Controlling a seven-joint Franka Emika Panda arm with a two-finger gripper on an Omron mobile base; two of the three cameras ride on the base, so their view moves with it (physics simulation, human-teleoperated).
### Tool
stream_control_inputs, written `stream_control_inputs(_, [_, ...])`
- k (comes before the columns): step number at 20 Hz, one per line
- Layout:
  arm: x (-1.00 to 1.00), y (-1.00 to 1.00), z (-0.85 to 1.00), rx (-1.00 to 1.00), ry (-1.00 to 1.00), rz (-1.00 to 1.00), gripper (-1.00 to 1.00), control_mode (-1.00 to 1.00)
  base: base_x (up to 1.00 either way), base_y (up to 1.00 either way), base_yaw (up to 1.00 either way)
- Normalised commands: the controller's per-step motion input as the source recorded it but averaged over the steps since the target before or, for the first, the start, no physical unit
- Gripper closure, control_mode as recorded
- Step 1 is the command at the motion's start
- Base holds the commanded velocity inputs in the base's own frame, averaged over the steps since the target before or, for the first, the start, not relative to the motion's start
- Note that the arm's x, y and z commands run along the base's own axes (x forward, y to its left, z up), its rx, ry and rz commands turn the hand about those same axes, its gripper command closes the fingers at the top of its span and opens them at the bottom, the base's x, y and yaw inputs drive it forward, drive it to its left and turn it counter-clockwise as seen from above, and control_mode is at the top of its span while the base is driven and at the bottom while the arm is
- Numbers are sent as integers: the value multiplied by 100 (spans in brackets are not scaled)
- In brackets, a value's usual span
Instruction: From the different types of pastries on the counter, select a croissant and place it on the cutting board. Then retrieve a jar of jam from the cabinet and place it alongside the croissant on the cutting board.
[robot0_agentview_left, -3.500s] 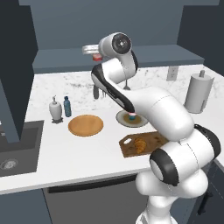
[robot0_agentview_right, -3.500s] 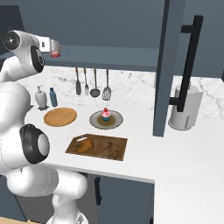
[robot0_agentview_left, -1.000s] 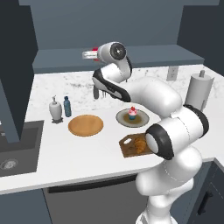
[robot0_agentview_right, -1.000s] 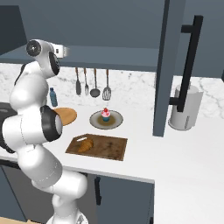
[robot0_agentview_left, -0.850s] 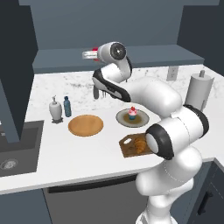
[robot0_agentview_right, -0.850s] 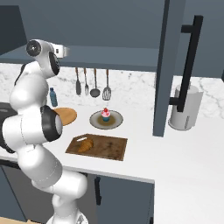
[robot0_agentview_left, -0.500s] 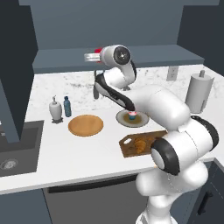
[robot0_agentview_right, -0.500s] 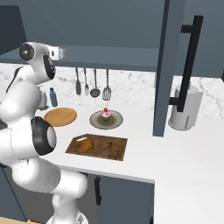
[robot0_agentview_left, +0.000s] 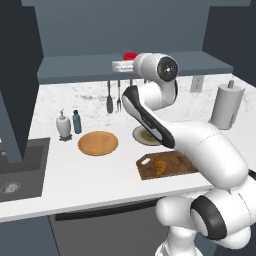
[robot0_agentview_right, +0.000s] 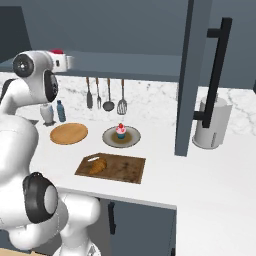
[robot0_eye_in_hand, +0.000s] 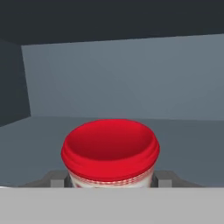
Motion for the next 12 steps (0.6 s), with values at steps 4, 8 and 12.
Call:
stream_control_inputs(4, [-83,-72,15,-3,0,11,100,-100,0,0,0])
stream_control_inputs(8, [-81,-94,-7,0,0,23,100,-100,0,0,0])
stream_control_inputs(12, [-57,-94,-44,-1,0,21,100,-100,0,0,0])
